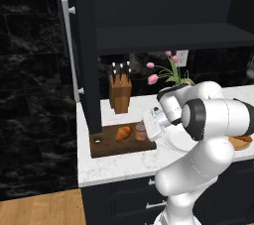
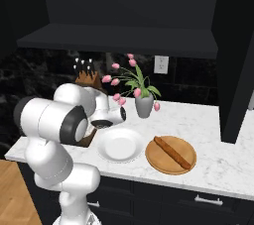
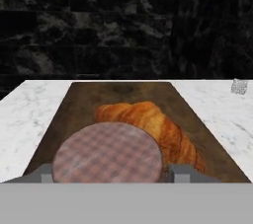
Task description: From the different types of pastries on the counter, select a croissant and place it on the cutting board. Then retrieve a jar of jam from the cabinet and place it alongside the croissant on the cutting board.
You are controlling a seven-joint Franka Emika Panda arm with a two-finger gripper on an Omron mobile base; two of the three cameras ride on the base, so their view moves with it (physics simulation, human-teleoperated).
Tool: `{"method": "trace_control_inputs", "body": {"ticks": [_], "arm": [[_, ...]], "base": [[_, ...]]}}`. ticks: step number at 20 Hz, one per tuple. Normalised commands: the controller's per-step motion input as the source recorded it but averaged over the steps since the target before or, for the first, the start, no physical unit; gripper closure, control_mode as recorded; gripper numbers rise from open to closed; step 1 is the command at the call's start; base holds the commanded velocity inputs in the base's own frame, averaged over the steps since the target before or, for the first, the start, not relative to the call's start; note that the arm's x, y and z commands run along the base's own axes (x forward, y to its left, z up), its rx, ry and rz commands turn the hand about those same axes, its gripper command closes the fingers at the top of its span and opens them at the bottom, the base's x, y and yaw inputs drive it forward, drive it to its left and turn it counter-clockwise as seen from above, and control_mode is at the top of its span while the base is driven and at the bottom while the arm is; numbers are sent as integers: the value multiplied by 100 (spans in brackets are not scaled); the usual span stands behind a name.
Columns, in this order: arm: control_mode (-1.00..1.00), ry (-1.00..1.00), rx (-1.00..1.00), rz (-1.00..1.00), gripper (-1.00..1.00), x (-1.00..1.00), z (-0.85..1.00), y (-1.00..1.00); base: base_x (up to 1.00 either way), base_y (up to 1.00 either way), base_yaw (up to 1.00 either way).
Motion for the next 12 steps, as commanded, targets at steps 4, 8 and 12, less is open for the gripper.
{"method": "trace_control_inputs", "body": {"ticks": [4,8,12], "arm": [[-100,0,0,0,-100,0,2,-5],[-100,0,2,0,-100,5,15,-27],[-100,0,1,0,-100,1,0,-48]], "base": [[0,0,0],[0,0,0],[0,0,0]]}}
